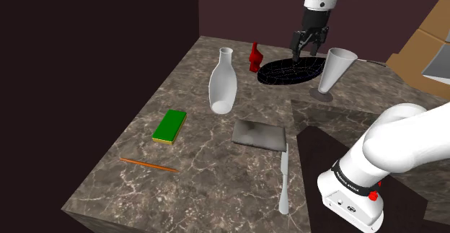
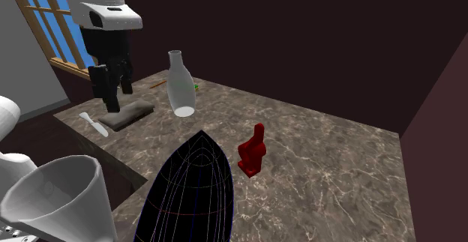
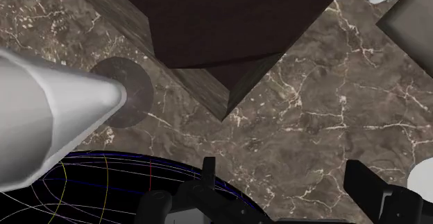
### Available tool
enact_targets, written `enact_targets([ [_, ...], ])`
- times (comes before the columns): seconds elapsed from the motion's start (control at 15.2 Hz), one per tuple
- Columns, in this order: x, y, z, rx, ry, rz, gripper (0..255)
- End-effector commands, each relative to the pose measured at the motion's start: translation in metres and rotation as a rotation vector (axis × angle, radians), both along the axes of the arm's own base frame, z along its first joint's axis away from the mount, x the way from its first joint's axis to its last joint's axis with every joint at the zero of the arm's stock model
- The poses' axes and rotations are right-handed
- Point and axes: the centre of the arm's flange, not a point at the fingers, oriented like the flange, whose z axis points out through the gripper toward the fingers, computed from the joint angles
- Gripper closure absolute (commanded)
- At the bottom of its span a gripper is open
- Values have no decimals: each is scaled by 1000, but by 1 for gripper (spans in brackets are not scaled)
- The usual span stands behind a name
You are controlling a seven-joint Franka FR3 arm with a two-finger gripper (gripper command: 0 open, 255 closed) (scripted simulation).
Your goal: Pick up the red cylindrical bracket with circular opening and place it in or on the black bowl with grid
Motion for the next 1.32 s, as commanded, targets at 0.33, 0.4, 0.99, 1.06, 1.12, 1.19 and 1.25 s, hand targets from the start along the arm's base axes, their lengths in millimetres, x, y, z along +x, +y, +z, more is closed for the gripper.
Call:
enact_targets([
  [0.33, 85, -26, -30, -14, -4, -9, 0],
  [0.4, 96, -29, -34, -16, -5, -10, 0],
  [0.99, 202, -66, -72, -33, -9, -21, 0],
  [1.06, 213, -70, -76, -35, -9, -23, 0],
  [1.12, 225, -74, -80, -37, -10, -24, 0],
  [1.19, 237, -78, -84, -39, -10, -25, 0],
  [1.25, 248, -83, -88, -40, -10, -27, 0],
])
